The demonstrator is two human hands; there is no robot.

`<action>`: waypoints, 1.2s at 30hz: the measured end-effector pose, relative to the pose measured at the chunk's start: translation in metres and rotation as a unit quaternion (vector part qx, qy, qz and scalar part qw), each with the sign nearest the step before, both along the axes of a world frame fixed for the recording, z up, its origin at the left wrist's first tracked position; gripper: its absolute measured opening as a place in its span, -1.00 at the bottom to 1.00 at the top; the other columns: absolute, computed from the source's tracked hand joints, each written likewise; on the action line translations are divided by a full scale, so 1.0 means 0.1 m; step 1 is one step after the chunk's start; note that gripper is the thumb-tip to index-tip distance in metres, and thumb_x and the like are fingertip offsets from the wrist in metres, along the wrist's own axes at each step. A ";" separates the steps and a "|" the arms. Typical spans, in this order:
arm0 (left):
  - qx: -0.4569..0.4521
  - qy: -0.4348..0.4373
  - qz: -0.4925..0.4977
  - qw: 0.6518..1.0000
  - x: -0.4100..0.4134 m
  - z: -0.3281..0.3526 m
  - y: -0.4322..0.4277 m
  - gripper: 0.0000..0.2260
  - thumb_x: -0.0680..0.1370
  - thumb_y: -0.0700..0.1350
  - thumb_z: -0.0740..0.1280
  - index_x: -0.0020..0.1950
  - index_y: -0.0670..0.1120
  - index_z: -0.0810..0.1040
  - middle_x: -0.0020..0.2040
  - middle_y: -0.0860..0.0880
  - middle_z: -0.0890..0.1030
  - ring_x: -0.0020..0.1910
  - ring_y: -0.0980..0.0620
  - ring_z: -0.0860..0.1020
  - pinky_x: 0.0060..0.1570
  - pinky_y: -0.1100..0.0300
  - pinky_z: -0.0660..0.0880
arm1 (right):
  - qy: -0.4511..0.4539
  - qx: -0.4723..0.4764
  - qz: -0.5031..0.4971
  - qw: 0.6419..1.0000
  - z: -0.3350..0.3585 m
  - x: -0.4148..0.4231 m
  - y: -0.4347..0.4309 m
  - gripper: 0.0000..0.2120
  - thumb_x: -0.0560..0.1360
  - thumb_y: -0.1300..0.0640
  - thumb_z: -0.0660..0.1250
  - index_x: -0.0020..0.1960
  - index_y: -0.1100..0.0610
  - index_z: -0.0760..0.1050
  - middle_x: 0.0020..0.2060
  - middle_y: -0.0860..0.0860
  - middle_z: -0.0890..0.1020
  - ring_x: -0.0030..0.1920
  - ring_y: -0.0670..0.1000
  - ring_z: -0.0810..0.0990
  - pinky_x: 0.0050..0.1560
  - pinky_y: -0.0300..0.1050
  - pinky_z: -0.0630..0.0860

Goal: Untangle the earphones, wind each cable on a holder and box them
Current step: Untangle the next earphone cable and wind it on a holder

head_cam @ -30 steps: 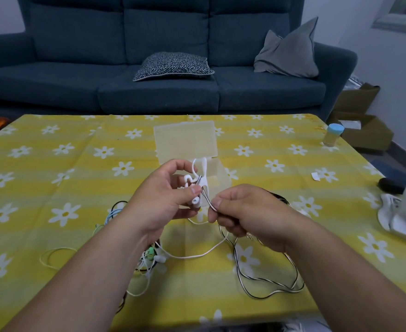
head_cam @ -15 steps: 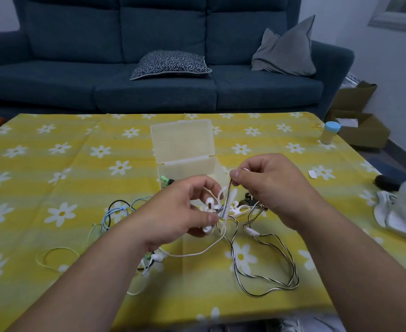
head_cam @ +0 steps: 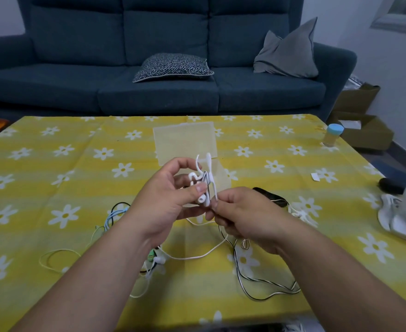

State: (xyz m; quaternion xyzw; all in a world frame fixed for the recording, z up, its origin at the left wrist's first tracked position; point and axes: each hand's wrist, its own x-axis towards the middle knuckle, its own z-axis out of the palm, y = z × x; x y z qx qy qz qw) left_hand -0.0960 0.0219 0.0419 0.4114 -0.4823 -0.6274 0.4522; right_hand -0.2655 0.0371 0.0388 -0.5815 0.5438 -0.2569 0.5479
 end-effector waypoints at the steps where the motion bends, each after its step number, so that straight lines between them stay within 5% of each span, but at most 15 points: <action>1: 0.004 -0.002 0.000 1.000 0.01 0.00 -0.01 -0.75 0.51 -0.32 0.38 0.08 -0.03 0.50 -0.11 -0.18 0.51 -0.32 -0.02 0.58 -0.16 0.03 0.60 | -0.008 0.002 0.008 1.000 0.01 0.01 0.01 -0.70 0.67 0.12 0.18 -0.15 0.18 0.58 -0.47 -0.03 0.39 -0.52 -0.10 0.26 -0.48 -0.27 0.18; 9: -0.039 -0.112 0.017 0.993 0.08 -0.06 -0.04 -0.78 0.50 -0.36 0.40 -0.01 -0.06 0.51 -0.11 -0.14 0.56 -0.32 -0.05 0.54 -0.23 0.09 0.56 | -0.084 -0.025 0.062 0.994 0.20 -0.07 0.04 -0.76 0.62 0.19 0.25 -0.15 0.24 0.61 -0.51 -0.02 0.33 -0.46 -0.04 0.22 -0.43 -0.17 0.14; 16: -0.035 -0.156 -0.109 0.981 0.02 -0.05 0.03 -0.77 0.48 -0.39 0.42 -0.01 -0.09 0.56 -0.12 -0.09 0.55 -0.36 -0.03 0.52 -0.17 0.00 0.52 | -0.062 -0.148 -0.090 0.983 0.33 -0.26 -0.04 -0.82 0.49 0.29 0.39 -0.20 0.41 0.54 -0.57 0.06 0.37 -0.56 -0.02 0.28 -0.50 -0.26 0.21; 22: -0.018 -0.079 -0.174 0.981 0.01 0.06 0.09 -0.74 0.48 -0.37 0.40 -0.02 -0.01 0.61 -0.09 -0.07 0.59 -0.30 -0.02 0.56 -0.21 0.06 0.59 | -0.030 -0.116 -0.158 0.980 0.22 -0.31 -0.11 -0.80 0.51 0.18 0.43 -0.27 0.24 0.59 -0.57 -0.04 0.31 -0.54 -0.03 0.21 -0.46 -0.18 0.15; 25: -0.009 -0.025 -0.154 0.988 0.00 0.10 0.10 -0.73 0.42 -0.32 0.46 0.01 -0.01 0.59 -0.15 -0.04 0.61 -0.34 -0.01 0.57 -0.24 0.07 0.62 | -0.015 -0.068 -0.131 0.989 0.13 -0.28 -0.13 -0.71 0.55 0.15 0.39 -0.35 0.12 0.59 -0.58 -0.08 0.35 -0.52 -0.04 0.22 -0.42 -0.17 0.14; 31: 0.000 0.021 -0.034 0.999 0.00 0.06 0.04 -0.73 0.34 -0.23 0.45 0.00 -0.04 0.54 -0.12 -0.11 0.58 -0.33 -0.06 0.58 -0.28 0.08 0.61 | 0.018 -0.006 -0.002 1.000 0.04 -0.17 -0.05 -0.68 0.65 0.12 0.20 -0.19 0.15 0.61 -0.48 -0.02 0.39 -0.49 -0.04 0.24 -0.42 -0.14 0.14; 36: 0.010 0.005 0.039 0.999 0.03 0.02 -0.02 -0.77 0.48 -0.32 0.41 -0.02 -0.01 0.51 -0.22 -0.08 0.57 -0.37 0.01 0.55 -0.24 0.07 0.60 | -0.003 0.029 0.106 0.994 0.12 -0.11 0.04 -0.71 0.66 0.14 0.19 -0.07 0.19 0.65 -0.45 0.04 0.42 -0.48 -0.01 0.27 -0.39 -0.10 0.17</action>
